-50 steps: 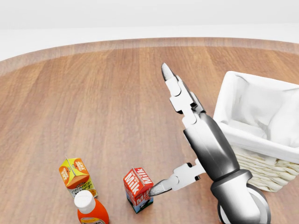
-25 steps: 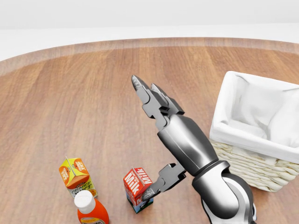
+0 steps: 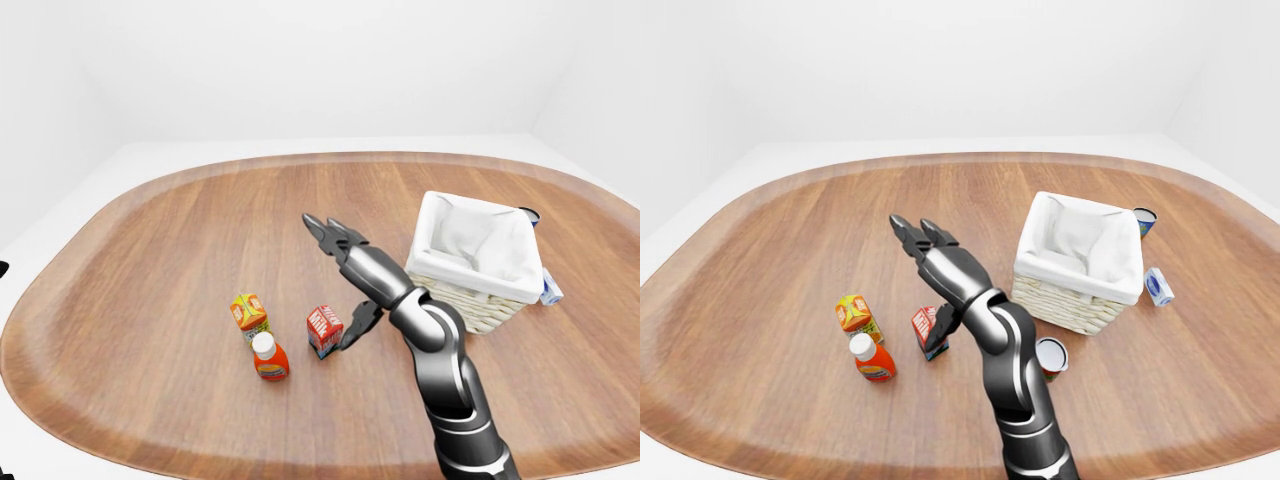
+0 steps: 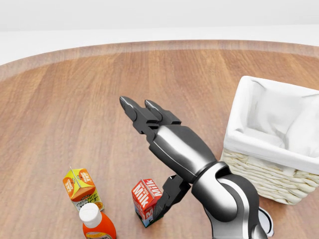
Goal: Pick the milk and place it in the basket.
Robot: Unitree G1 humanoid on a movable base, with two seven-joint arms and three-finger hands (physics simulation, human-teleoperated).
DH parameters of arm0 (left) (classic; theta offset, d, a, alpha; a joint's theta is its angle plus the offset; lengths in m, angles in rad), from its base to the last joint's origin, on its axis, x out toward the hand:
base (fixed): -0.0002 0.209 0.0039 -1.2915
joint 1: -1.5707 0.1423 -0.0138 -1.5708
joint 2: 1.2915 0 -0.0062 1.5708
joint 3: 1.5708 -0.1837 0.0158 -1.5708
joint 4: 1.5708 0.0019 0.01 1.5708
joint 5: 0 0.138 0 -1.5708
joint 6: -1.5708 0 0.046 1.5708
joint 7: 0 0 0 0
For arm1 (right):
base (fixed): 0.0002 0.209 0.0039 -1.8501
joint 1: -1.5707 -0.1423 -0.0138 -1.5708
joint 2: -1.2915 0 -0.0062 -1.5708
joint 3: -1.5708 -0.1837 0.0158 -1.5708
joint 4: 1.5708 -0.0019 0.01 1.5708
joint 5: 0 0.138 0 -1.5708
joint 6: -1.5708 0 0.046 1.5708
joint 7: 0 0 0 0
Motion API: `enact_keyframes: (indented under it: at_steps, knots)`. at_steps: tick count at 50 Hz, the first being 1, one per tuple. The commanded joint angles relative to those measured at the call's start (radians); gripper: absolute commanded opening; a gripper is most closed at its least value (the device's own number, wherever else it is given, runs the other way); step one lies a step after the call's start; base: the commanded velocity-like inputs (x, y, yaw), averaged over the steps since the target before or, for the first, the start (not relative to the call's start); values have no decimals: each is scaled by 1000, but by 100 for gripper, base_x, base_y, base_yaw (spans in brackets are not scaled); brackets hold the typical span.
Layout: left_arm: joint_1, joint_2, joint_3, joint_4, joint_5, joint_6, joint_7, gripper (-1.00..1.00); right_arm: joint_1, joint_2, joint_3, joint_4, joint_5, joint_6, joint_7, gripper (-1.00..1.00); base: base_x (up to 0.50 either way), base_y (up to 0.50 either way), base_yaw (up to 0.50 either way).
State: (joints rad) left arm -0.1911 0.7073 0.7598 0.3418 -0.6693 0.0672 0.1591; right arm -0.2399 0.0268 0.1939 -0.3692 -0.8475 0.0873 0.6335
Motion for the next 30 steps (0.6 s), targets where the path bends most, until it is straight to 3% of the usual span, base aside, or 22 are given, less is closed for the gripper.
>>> enact_keyframes:
  at_steps: [1,30]
  knots:
    - [0,0,0,0,0,0,0,100,-37,17,10,28,-88,0,65,100,0,0,0]
    - [0,0,0,0,2,0,0,100,-67,25,0,240,-135,0,65,100,0,0,0]
